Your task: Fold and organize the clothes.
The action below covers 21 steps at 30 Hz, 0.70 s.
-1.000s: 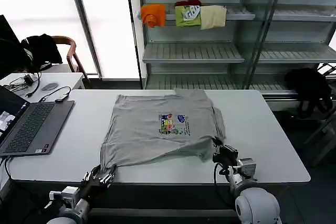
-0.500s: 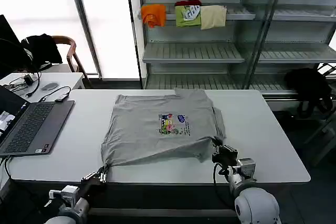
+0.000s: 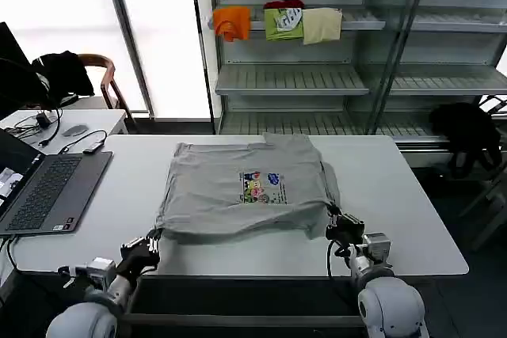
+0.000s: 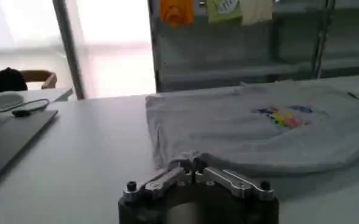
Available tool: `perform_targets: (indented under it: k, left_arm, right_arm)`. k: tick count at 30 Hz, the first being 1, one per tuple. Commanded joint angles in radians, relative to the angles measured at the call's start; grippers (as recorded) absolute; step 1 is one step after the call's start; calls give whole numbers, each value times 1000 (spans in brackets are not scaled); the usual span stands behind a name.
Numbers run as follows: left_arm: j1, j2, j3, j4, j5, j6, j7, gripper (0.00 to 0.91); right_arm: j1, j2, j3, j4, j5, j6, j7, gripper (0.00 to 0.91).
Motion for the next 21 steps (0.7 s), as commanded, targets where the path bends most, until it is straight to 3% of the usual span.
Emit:
perform_targets:
  k: [1,6,21]
  left_arm:
    - [-278,-12,42,139,27,30,30,0]
    - [-207,-3,16,122,0,-24,21,0]
    - [-368,-19,70,240,17,-1,-27,0]
  right_arm:
    - [106,6,-17,-95,-9,0,18,0]
    - [43,17,-24,-79,-31,2,-13,0]
    - [179,30,-41,-173,-29,0,12,0]
